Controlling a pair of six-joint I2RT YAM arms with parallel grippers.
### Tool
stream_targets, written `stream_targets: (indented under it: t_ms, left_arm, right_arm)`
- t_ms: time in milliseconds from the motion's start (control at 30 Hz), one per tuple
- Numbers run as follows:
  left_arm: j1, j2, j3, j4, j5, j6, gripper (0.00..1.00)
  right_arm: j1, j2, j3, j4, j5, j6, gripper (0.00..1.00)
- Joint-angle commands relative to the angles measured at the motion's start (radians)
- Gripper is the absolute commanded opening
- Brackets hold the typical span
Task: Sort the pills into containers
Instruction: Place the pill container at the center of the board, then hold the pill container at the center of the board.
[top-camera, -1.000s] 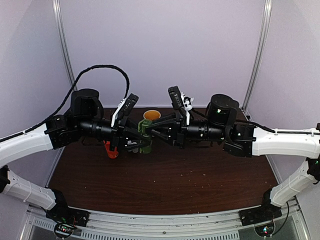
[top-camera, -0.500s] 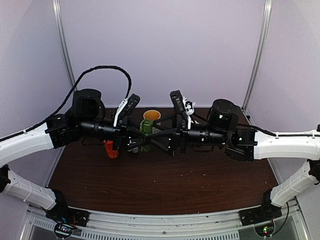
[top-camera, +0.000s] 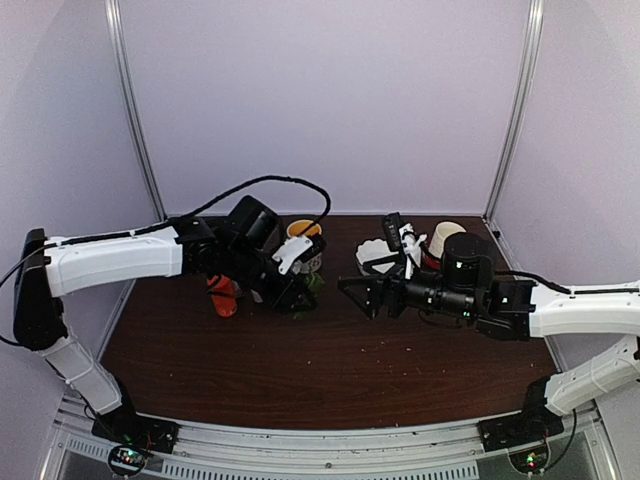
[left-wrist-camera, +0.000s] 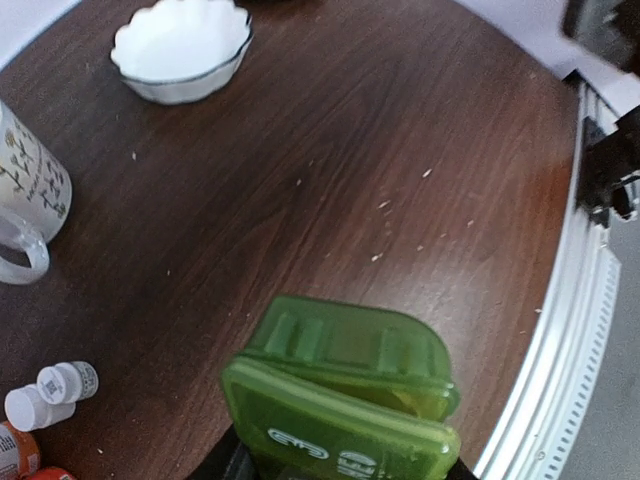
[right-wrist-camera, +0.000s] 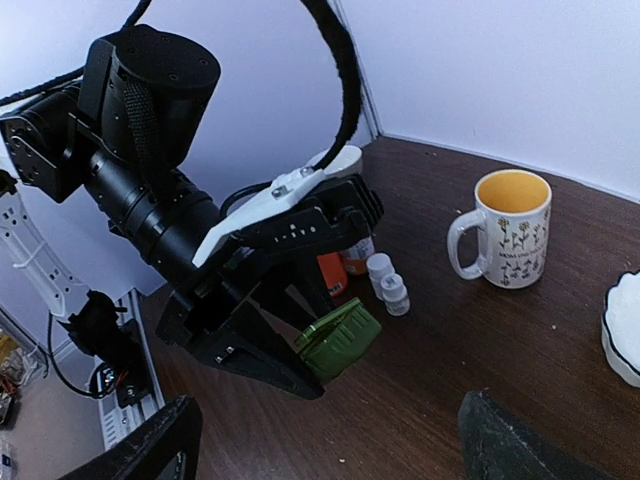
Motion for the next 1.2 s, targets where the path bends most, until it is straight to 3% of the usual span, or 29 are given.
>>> stream_targets:
  t_ms: [0,267,367,467,700,900,1067,1167]
  left_arm:
    - [-0.014,0.103,0.073,-0.056,-0.114,0.023,0.28]
    - [-0.019,0.299,0.181,-0.124,-0.116,-0.032,0.48]
    - [-0.019,0.323,0.190,-0.129,-0.115,-0.058,0.67]
    - [-0.017,0.328,0.196,-0.134,-0.109,-0.072,0.77]
    - [-0.014,0.297,0.181,-0.110,-0.105,-0.053,0.76]
    - [-0.014,0.323,0.190,-0.099,-0.093,-0.034,0.83]
    - [-0.014,0.360,0.213,-0.081,-0.070,-0.047,0.83]
    - [-0.015,0.381,0.227,-0.079,-0.076,-0.047,0.83]
  right_arm:
    - [-0.007,0.000,-0.031,-0.082,0.166,0.056,0.92]
    - [-0.011,0.044,-0.093,-0.046,0.188,0.123,0.92]
    - [-0.013,0.055,-0.118,-0.007,0.190,0.159,0.92]
    - [-0.013,0.069,-0.152,0.044,0.197,0.204,0.92]
    - [-0.013,0.126,-0.194,0.102,0.180,0.271,0.83]
    - [-0.014,0.181,-0.223,0.163,0.161,0.348,0.61]
    - [-0.022,0.269,-0.244,0.263,0.103,0.460,0.04]
    - [-0.030,0.338,-0.222,0.294,0.076,0.501,0.00]
